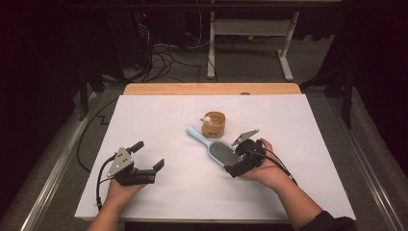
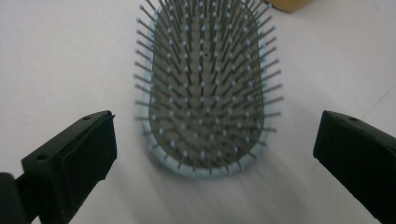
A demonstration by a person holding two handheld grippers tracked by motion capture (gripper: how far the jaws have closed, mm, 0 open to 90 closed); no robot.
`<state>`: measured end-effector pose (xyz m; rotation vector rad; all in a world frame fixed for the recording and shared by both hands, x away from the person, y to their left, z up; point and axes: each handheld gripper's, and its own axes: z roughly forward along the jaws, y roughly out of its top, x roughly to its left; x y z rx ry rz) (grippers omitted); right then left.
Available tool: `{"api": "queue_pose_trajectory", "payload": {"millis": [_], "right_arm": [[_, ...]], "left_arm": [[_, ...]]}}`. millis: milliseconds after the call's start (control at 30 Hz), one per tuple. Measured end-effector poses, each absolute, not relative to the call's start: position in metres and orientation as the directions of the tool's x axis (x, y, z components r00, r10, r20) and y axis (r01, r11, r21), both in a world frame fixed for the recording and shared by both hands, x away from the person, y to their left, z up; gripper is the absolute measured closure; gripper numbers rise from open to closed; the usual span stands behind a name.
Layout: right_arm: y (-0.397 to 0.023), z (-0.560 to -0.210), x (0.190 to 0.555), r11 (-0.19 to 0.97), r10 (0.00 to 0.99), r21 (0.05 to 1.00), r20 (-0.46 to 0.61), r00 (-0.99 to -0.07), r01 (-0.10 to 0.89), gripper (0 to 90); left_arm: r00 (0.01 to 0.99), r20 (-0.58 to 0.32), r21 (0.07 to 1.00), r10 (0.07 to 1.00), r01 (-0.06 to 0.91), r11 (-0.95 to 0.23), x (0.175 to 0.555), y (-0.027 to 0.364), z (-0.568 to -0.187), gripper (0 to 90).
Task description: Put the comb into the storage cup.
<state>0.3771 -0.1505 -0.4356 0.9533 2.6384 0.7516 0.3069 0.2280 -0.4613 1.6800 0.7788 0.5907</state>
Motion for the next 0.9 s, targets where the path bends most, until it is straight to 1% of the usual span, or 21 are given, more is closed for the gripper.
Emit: {"api": "queue_pose_trajectory", "payload": {"millis": [300,333,533,700,733,833,900], "right_arm": [[-0.128,-0.443,0.393,0.681,0.629,0.519,-0.055,-0.775,0.516,0.5],[-0.125,-0.444,0.396,0.679,0.634,0.511,-0.047,-0.772,0.527,0.8],[-0.118,-0.448,0.402,0.687,0.634,0.495,-0.049,-0.772,0.532,1.3],[-0.113,-0.450,0.404,0.706,0.621,0.483,-0.068,-0.781,0.519,2.4],[-0.111,-0.450,0.404,0.707,0.620,0.479,-0.068,-0.781,0.520,3.4],[-0.109,-0.450,0.407,0.713,0.609,0.469,-0.047,-0.792,0.521,10.7],[-0.108,-0.450,0.407,0.719,0.605,0.467,-0.054,-0.794,0.515,11.6]], "left_arm": [[0.652,-0.017,0.972,0.758,0.189,-0.140,0.307,0.229,-0.461,1.6],[0.652,-0.018,0.972,0.758,0.188,-0.139,0.307,0.229,-0.461,1.6],[0.651,-0.024,0.973,0.759,0.191,-0.133,0.307,0.229,-0.461,1.6],[0.652,-0.030,0.972,0.758,0.194,-0.129,0.308,0.230,-0.461,1.6],[0.651,-0.037,0.973,0.758,0.196,-0.122,0.308,0.230,-0.461,1.6],[0.652,-0.044,0.974,0.757,0.195,-0.111,0.308,0.231,-0.460,1.6],[0.652,-0.052,0.975,0.756,0.196,-0.102,0.308,0.232,-0.460,1.6]]}}
